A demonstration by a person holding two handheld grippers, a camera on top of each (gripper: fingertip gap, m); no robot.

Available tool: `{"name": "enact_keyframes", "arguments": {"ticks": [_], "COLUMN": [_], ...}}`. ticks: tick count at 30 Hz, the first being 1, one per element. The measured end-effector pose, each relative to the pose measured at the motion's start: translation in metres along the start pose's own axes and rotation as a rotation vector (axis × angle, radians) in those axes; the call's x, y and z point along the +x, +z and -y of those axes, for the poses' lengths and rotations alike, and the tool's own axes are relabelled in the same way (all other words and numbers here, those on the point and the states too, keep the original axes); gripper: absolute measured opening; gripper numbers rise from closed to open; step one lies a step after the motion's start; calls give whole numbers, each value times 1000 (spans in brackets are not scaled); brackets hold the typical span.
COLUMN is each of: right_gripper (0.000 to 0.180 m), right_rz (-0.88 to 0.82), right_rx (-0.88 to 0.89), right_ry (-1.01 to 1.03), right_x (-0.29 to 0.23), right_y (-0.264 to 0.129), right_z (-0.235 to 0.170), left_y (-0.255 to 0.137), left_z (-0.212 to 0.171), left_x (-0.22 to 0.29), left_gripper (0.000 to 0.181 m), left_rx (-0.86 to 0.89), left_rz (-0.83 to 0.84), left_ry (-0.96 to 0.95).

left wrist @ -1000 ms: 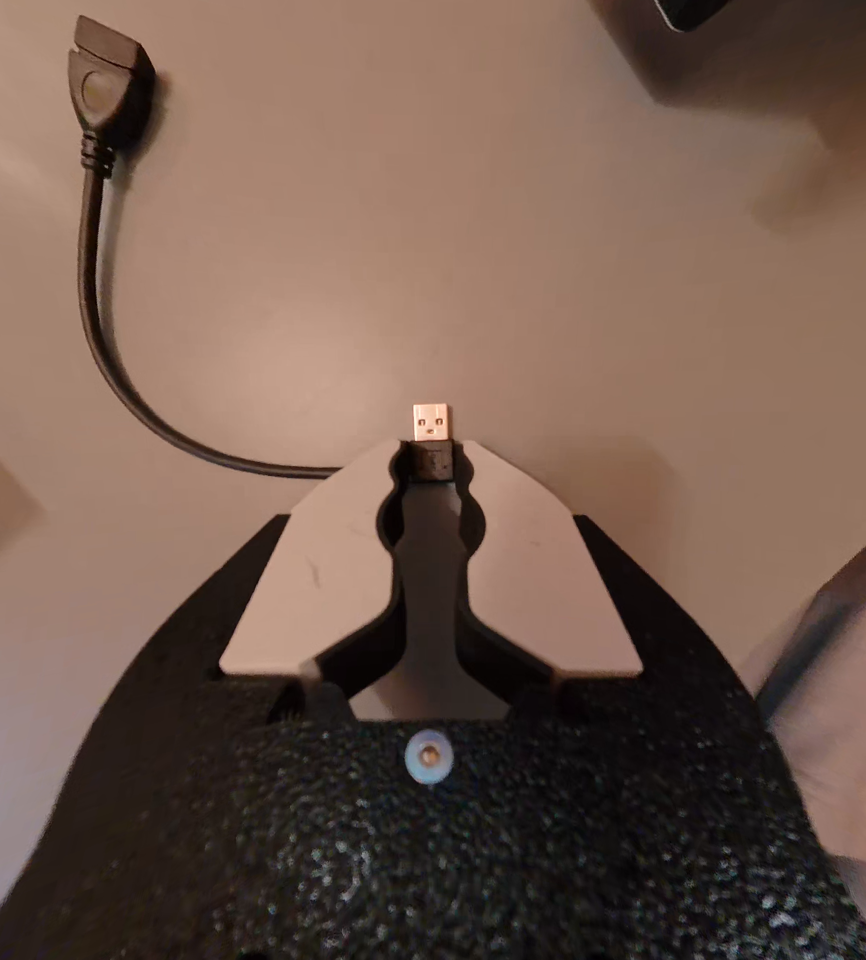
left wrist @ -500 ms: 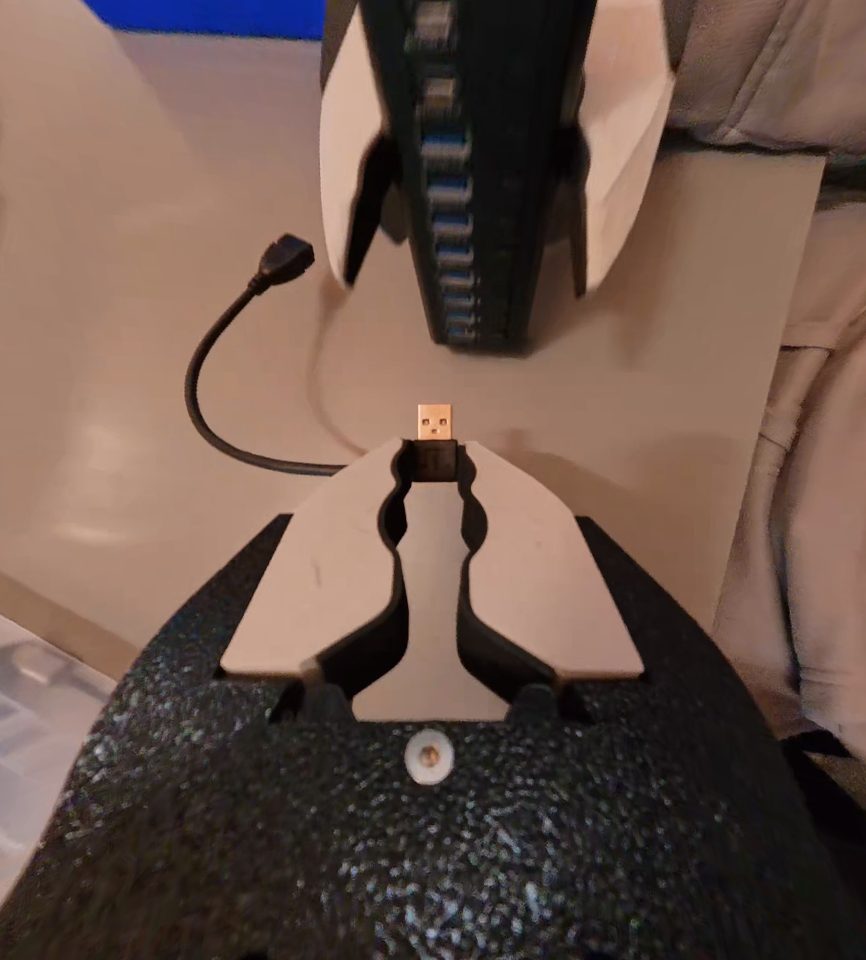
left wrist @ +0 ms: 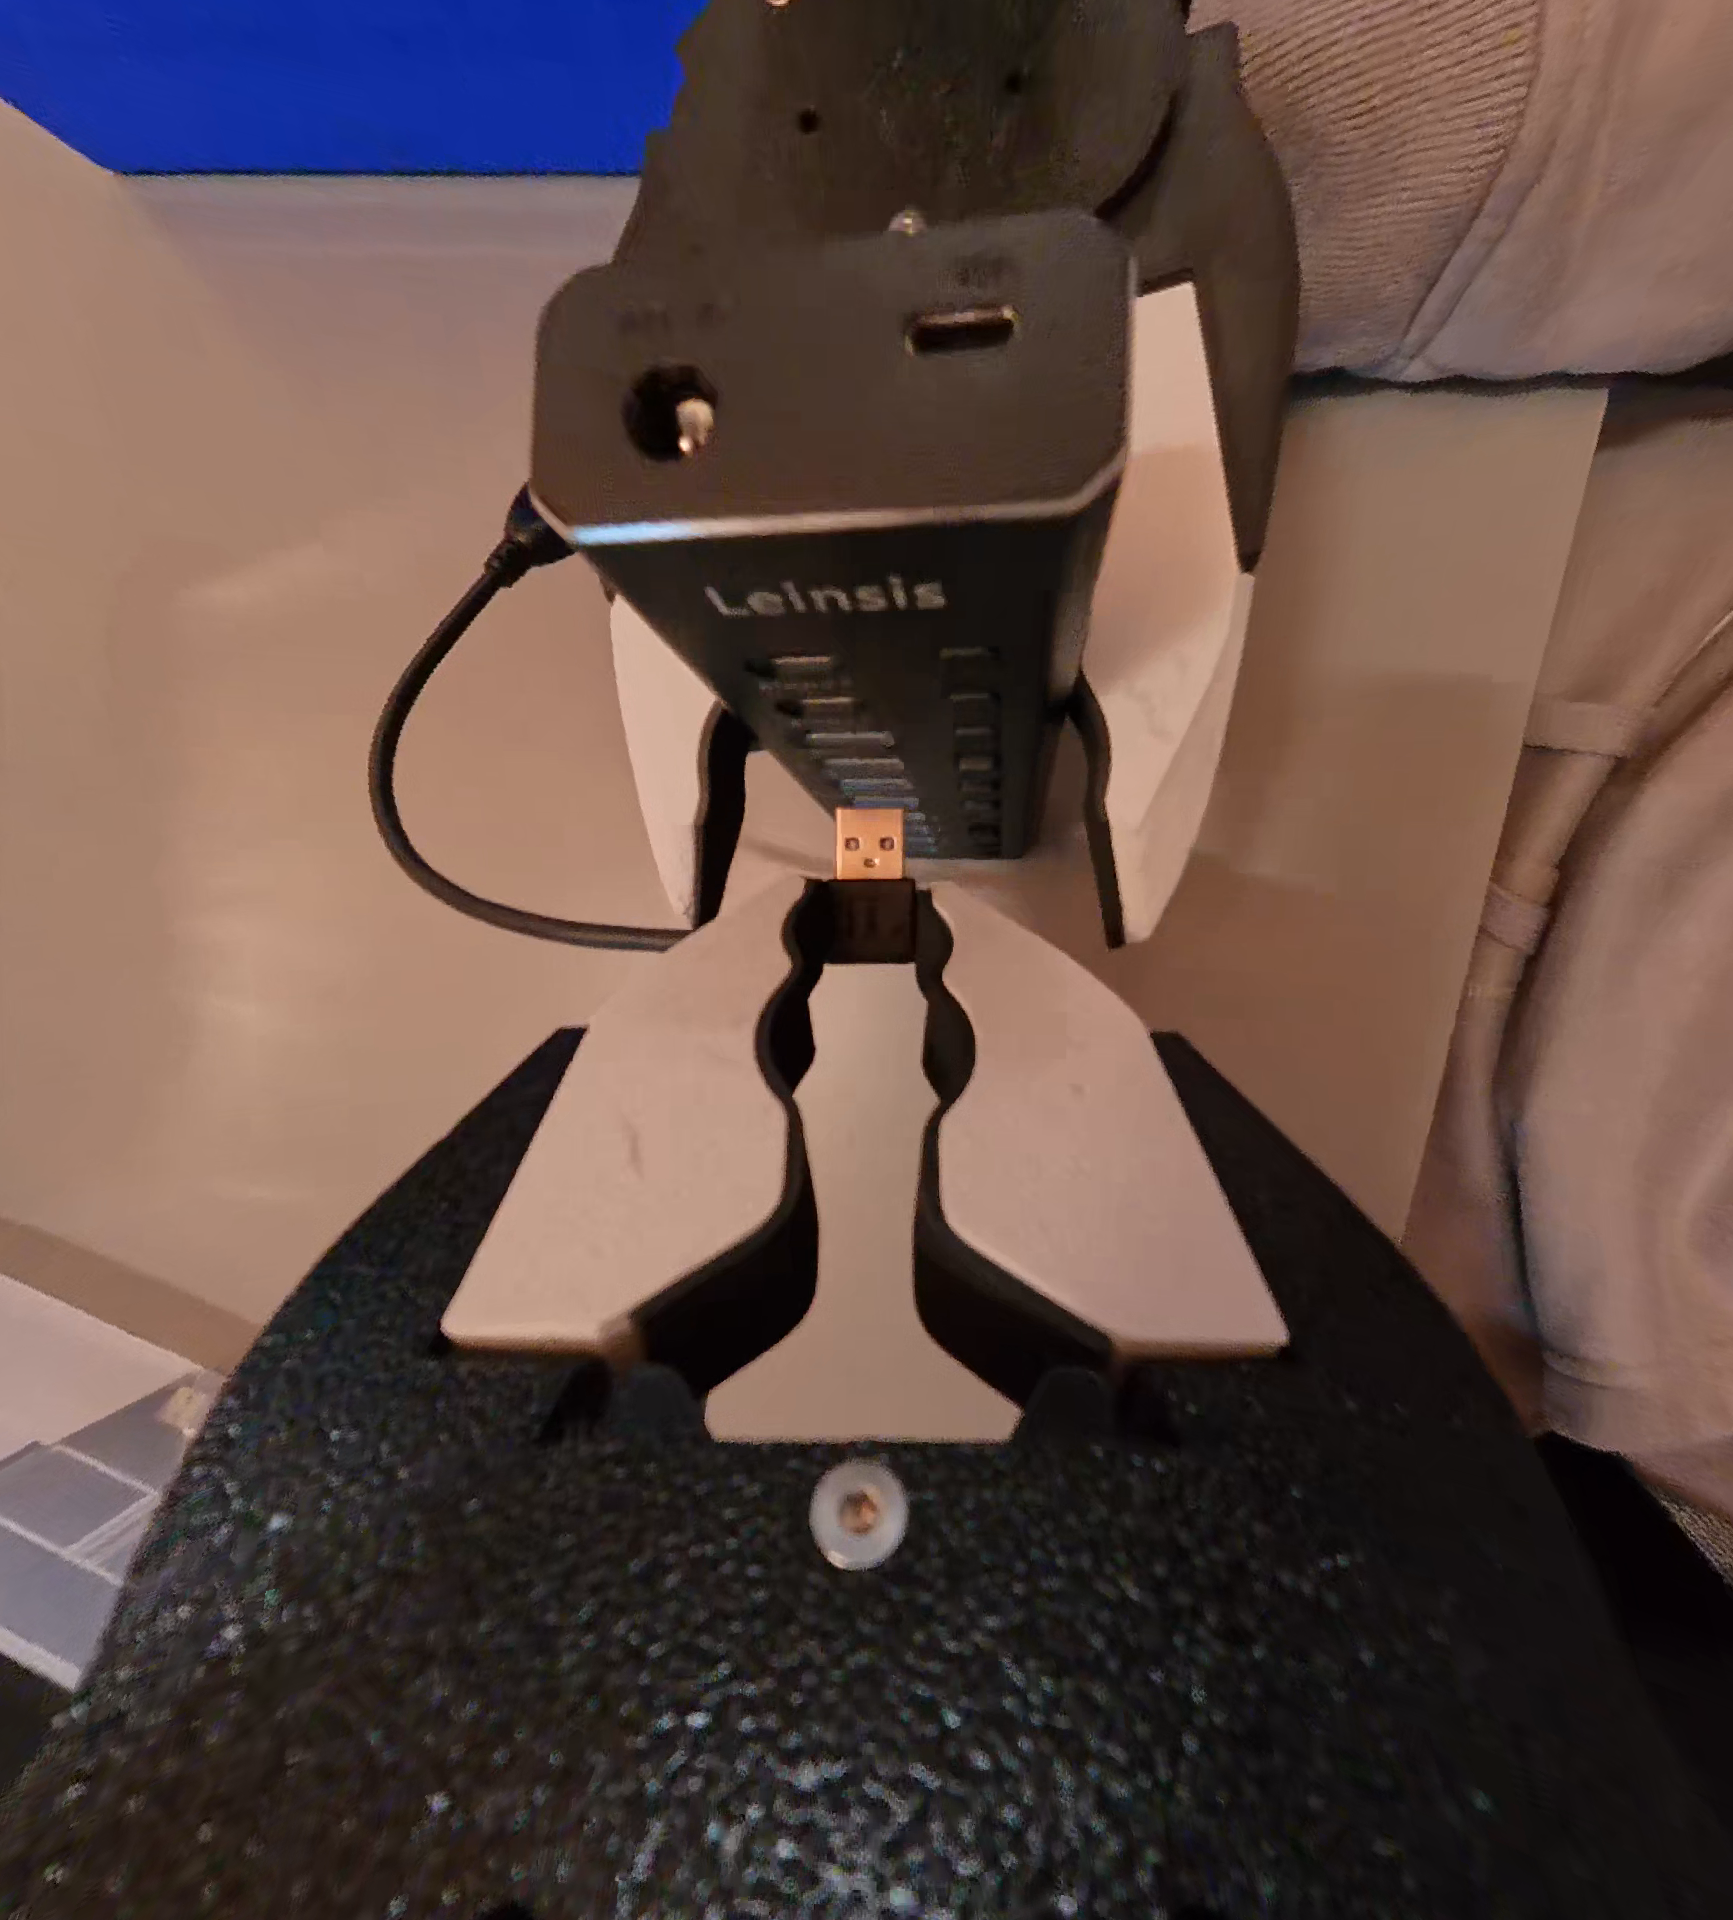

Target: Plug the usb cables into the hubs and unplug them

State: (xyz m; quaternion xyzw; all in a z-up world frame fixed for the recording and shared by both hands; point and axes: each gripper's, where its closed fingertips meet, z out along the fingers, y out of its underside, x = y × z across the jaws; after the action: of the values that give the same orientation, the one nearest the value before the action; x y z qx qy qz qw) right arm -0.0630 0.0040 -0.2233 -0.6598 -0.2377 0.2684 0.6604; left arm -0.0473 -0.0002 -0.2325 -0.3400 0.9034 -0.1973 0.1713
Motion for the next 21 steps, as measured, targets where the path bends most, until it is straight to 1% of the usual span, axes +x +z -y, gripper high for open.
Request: {"name": "enact_keyframes", "arguments": {"ticks": [5, 14, 18, 21], "right_gripper": [73, 73, 73, 73], "right_rz": [-2, -11, -10, -24], "right_rx": [-39, -41, -32, -34], "right_ry": [-11, -16, 2, 5], "right_x": [-1, -1, 1, 3], "right_y": [4, 5, 3, 3], "right_z": [-5, -5, -4, -4], "left_y": [-2, -2, -1, 1], "left_z": [4, 3, 6, 6], "left_x": [-2, -2, -2, -3], "left_gripper": [17, 17, 17, 16], "left_rx": [-27, -110, -89, -45], "left_rz": [2, 11, 2, -15], "left_ry": [10, 28, -7, -75]}}
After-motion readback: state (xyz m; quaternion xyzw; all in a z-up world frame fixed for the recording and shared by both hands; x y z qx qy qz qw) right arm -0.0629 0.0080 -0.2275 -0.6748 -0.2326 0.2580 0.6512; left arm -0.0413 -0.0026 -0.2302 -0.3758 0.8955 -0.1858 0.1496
